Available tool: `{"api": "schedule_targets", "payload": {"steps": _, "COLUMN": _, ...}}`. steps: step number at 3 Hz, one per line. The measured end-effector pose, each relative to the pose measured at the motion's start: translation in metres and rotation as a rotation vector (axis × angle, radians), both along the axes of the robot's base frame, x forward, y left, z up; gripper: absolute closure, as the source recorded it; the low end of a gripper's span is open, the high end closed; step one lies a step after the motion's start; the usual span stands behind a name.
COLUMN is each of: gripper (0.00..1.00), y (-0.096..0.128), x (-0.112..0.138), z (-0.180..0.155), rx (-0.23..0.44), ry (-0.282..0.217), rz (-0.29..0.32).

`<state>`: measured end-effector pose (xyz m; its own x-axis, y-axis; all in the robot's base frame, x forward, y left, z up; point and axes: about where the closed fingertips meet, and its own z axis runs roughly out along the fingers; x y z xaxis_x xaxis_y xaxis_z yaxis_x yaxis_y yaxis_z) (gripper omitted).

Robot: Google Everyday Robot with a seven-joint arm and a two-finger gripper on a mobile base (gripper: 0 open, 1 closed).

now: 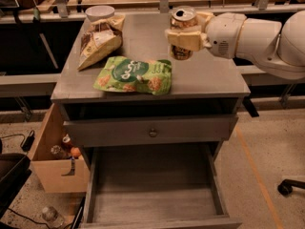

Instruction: Place orange can into middle drawer

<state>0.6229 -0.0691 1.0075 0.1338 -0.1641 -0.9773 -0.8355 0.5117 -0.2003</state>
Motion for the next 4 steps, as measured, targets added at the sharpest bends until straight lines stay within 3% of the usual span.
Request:
{"api": "schedule_targets", "payload": {"steps": 1, "gripper": 1.00, "y": 0.007, "x": -0.037, "z": -0.009, "rx": -0.041, "ry": -0.017, "rz": 0.091}}
{"api": "schedule_targets", "payload": {"steps": 2, "gripper": 1.00, "y": -0.001, "x": -0.044, "z": -0.019, "rx": -0.025, "ry": -0.016, "rz": 0.139}}
{"api": "schedule_targets", "payload": {"steps": 3, "gripper": 1.00, "y": 0.005, "x": -0.043, "z": -0.026, "rx": -0.016, "ry": -0.015, "rz": 0.145}}
{"api": "schedule_targets", "payload": {"steps": 4, "gripper": 1.00, "y": 0.012, "x": -0.061, "z": -0.049, "rx": 0.027, "ry": -0.003, "rz": 0.151}}
